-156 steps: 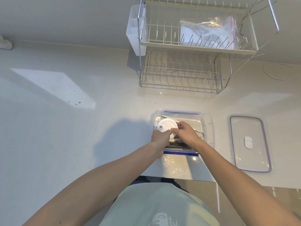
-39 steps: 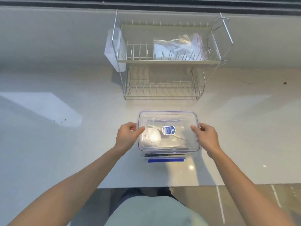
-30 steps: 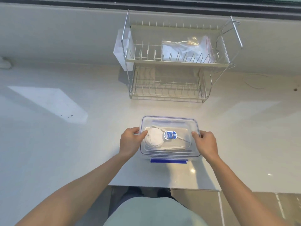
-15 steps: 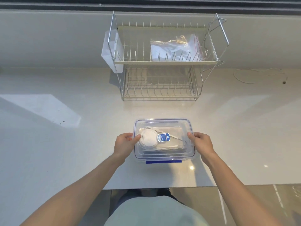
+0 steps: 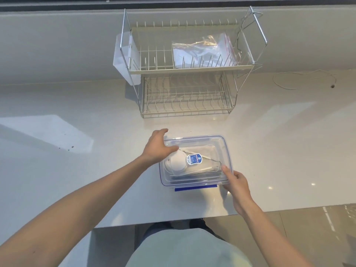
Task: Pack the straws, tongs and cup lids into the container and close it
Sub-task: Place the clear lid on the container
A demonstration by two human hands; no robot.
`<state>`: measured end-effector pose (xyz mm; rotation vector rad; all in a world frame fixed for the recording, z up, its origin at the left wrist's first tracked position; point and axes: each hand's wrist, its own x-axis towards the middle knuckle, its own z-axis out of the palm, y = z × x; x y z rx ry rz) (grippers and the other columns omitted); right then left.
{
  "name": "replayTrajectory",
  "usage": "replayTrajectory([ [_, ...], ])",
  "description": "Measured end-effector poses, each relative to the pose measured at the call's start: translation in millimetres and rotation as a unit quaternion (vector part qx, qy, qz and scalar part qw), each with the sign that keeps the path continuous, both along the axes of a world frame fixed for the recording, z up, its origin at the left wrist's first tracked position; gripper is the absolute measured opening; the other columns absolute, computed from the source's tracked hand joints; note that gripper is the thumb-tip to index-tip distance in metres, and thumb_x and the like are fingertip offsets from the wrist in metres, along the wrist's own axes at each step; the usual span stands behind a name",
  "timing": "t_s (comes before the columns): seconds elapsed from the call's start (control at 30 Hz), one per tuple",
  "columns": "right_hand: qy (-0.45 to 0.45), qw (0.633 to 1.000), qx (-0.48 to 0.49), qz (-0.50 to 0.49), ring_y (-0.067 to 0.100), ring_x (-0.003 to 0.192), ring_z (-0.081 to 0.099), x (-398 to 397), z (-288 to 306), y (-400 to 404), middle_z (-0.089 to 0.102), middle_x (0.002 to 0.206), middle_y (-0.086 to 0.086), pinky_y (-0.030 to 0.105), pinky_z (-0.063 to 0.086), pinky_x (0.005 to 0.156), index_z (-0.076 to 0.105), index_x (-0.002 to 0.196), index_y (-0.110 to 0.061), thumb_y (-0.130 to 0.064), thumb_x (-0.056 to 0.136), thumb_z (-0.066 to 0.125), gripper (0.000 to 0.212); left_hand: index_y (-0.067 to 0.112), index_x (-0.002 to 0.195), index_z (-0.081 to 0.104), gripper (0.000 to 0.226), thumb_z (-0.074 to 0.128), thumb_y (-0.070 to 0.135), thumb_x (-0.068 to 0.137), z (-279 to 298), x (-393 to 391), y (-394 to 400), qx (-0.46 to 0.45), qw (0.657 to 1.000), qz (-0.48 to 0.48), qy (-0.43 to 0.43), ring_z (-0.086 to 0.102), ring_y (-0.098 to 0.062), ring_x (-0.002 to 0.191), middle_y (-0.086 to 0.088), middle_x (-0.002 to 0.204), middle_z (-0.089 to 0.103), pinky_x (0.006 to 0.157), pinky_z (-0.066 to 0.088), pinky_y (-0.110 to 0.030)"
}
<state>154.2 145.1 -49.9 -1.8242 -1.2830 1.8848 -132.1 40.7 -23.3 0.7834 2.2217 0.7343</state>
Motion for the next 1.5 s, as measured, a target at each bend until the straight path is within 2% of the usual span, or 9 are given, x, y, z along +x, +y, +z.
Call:
replayTrajectory([
  [0.07,0.055,0.996,-0.072,-0.018,0.020,0.095,0.075,4,1,-22,0.075,0.116,0.021,0.040,0.058,0.099,0.063,0.118,0.001,-0.046,0.081,0.082,0.063,0.020,0.153,0.041,0.083,0.077,0.049,0.084,1,3,22,-0.005,0.998,-0.050,0.026,0.046,-0.025,0.139,-0.004,0.157,0.041,0.115,0.039,-0.042],
  [0.17,0.098,0.980,-0.161,-0.058,0.037,0.122,0.066,0,3,-42,0.060,0.131,0.034,0.046,0.052,0.107,0.064,0.131,0.001,-0.039,0.086,0.079,0.062,0.019,0.154,0.040,0.080,0.071,0.052,0.088,-4,2,47,-0.058,0.987,-0.125,0.086,0.039,-0.025,0.146,-0.004,0.160,0.040,0.119,0.031,-0.048],
  [0.37,0.178,0.951,-0.223,-0.118,0.034,0.121,0.068,-11,6,-51,0.075,0.120,0.018,0.046,0.051,0.105,0.063,0.131,-0.012,-0.039,0.095,0.070,0.045,0.013,0.152,0.045,0.084,0.081,0.044,0.083,-16,-22,63,-0.092,0.979,-0.138,-0.116,0.046,-0.028,0.141,-0.013,0.155,0.046,0.110,0.037,-0.034],
  [0.53,0.138,0.966,-0.195,-0.095,0.031,0.106,0.075,-8,8,-52,0.077,0.112,0.018,0.042,0.057,0.096,0.066,0.124,-0.009,-0.046,0.088,0.077,0.053,0.005,0.146,0.052,0.083,0.082,0.048,0.081,-17,-32,71,-0.127,0.966,-0.154,-0.165,0.049,-0.029,0.137,-0.010,0.150,0.052,0.115,0.038,-0.038],
  [0.73,0.079,0.970,-0.203,-0.106,0.035,0.094,0.078,-12,10,-49,0.078,0.100,0.023,0.040,0.063,0.084,0.070,0.113,-0.001,-0.045,0.084,0.081,0.055,0.011,0.122,0.072,0.042,0.080,0.033,0.087,-15,-24,66,-0.043,0.979,-0.183,-0.080,0.065,-0.022,0.097,-0.005,0.113,0.071,0.080,0.051,-0.030],
  [0.9,0.038,0.971,-0.206,-0.117,0.035,0.078,0.079,-21,20,-39,0.078,0.087,0.026,0.035,0.065,0.062,0.069,0.106,0.004,-0.030,0.089,0.080,0.040,0.016,0.131,0.068,0.046,0.075,0.035,0.091,-16,-16,54,-0.002,0.982,-0.191,0.002,0.058,-0.021,0.107,-0.004,0.121,0.060,0.094,0.047,-0.030],
  [1.17,-0.016,0.980,-0.161,-0.114,0.032,0.067,0.079,-31,20,-35,0.077,0.075,0.024,0.033,0.063,0.051,0.068,0.095,0.004,-0.021,0.091,0.077,0.027,0.016,0.134,0.068,0.043,0.067,0.038,0.096,-24,-15,50,0.031,0.976,-0.209,0.049,0.054,-0.023,0.105,-0.004,0.107,0.056,0.094,0.047,-0.038],
  [1.4,-0.012,0.983,-0.168,-0.067,0.031,0.071,0.079,-26,24,-30,0.078,0.080,0.023,0.031,0.061,0.052,0.071,0.103,0.006,-0.030,0.091,0.078,0.039,0.022,0.137,0.065,0.048,0.059,0.050,0.098,-28,-8,38,0.048,0.973,-0.200,0.107,0.055,-0.024,0.110,-0.002,0.116,0.062,0.097,0.046,-0.045],
  [1.5,-0.033,0.988,-0.149,-0.026,0.033,0.073,0.079,-19,27,-26,0.079,0.083,0.020,0.034,0.062,0.054,0.071,0.102,0.006,-0.046,0.085,0.080,0.056,0.023,0.140,0.060,0.055,0.065,0.052,0.093,-31,-4,30,0.059,0.988,-0.112,0.086,0.054,-0.023,0.120,-0.003,0.130,0.058,0.105,0.046,-0.046],
])
